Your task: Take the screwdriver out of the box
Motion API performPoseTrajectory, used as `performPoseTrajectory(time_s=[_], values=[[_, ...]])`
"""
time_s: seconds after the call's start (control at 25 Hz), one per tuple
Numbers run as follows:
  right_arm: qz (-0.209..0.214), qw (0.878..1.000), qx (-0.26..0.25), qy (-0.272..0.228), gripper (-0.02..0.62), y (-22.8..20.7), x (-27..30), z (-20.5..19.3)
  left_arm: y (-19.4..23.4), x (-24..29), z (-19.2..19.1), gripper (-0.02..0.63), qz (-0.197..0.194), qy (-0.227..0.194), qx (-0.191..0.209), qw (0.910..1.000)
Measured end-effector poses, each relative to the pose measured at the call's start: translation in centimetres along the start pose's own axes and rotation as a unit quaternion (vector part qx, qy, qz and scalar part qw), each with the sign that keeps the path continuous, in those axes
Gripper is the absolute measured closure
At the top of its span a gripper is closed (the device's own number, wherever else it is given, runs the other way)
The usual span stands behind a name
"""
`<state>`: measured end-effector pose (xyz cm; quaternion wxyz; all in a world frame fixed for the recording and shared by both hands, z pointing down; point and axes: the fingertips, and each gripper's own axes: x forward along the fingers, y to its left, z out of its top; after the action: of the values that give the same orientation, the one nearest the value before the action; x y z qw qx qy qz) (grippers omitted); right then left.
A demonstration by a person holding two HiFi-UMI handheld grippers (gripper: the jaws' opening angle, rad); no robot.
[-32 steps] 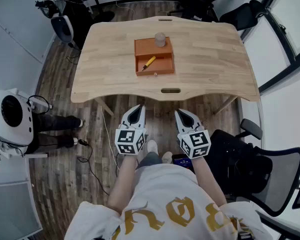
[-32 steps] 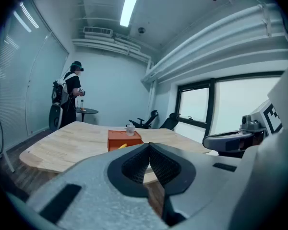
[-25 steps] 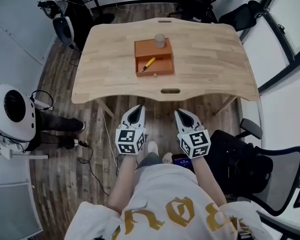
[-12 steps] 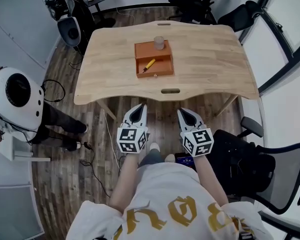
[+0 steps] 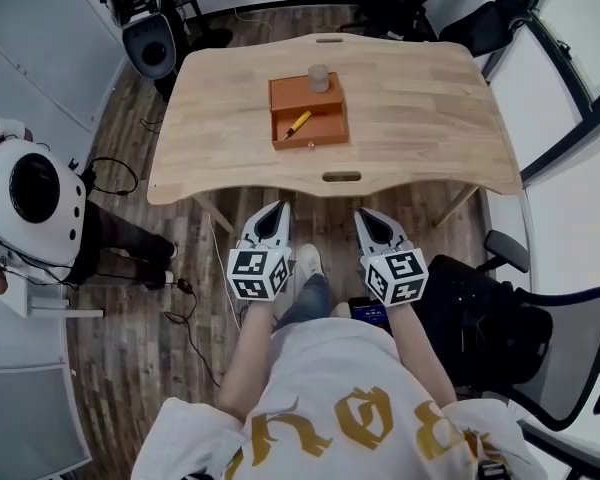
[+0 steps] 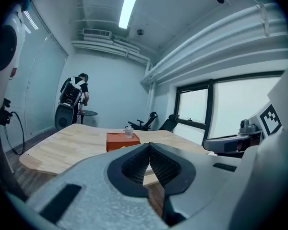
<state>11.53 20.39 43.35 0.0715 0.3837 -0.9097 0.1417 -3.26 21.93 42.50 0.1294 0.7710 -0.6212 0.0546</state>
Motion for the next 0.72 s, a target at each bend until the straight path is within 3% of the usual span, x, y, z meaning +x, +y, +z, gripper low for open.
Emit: performPoseTrajectory(time_s=[0.32,0.72], values=[[0.003,1.000,0.002,0.016,0.584,-3.1,4.8,0.0,2.4,5.4,0.3,0.595,0.003,0.004,-0.013,0.9999],[-0.021,0.998,0.024,0.049,0.584,-10.7,16.0,1.4,9.1,18.6,1.6,0.595,-0.003,0.033,-0.025,0.9991]])
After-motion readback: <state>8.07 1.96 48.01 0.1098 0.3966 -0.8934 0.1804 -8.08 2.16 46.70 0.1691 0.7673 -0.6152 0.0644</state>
